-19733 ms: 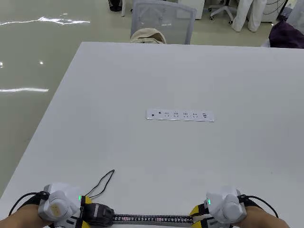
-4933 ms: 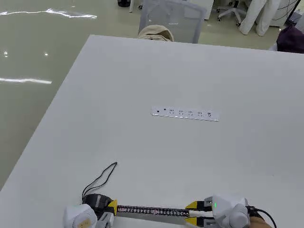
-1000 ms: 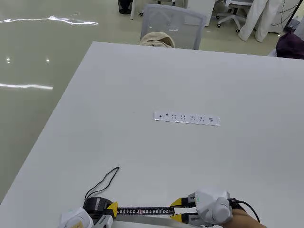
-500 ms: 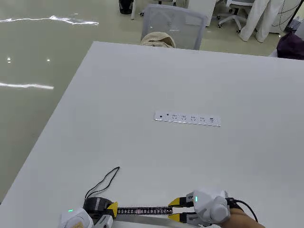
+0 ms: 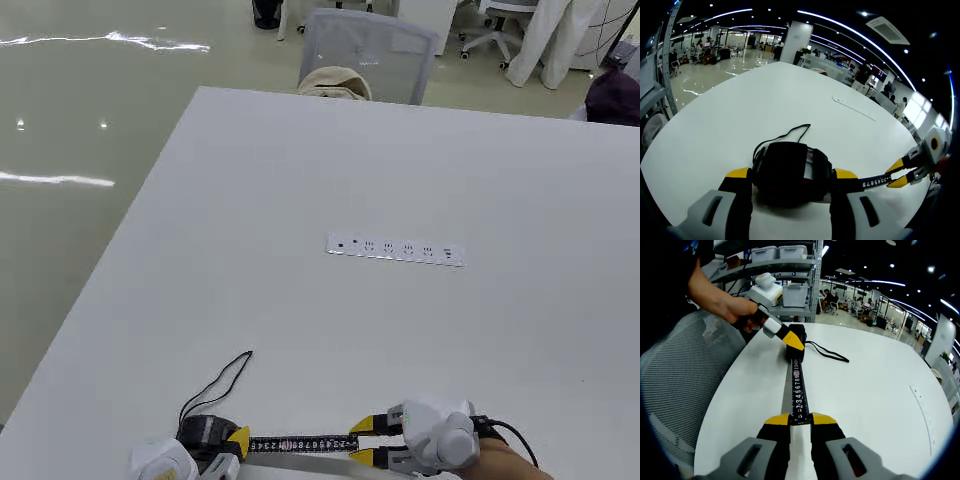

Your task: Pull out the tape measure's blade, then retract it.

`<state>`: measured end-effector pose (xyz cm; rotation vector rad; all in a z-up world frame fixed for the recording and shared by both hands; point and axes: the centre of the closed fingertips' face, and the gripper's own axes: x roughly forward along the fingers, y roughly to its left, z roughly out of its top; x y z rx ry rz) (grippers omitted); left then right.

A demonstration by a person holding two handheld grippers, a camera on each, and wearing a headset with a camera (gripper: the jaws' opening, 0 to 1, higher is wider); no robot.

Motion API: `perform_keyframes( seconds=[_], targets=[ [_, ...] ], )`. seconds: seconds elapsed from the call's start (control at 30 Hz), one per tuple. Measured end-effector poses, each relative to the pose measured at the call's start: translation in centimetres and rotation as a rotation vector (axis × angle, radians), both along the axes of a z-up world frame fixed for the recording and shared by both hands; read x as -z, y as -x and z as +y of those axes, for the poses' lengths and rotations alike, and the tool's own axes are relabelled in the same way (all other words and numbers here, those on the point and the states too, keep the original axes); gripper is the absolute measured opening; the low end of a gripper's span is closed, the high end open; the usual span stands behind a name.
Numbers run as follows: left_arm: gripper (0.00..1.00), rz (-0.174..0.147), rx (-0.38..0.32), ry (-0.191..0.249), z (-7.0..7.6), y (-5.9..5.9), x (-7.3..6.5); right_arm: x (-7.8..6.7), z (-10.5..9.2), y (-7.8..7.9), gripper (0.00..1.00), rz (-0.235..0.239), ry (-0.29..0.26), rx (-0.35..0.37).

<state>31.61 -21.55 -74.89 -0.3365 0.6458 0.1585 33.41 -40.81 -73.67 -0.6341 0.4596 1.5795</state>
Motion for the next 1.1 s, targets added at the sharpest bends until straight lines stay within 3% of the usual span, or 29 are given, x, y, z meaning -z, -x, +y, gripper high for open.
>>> perform_keyframes(
  seconds=[0.73,1.1],
  targets=[
    [0.59,-0.005,-0.014,0.035,0.4,0.0,-0.1,0.2,1.1,-0.1,0.13,0.004,-0.005,-0.007],
    [0.59,-0.003,-0.011,0.030,0.5,0.0,0.0,0.3,1.7,0.0,0.13,0.010,-0.010,-0.012]
  ],
)
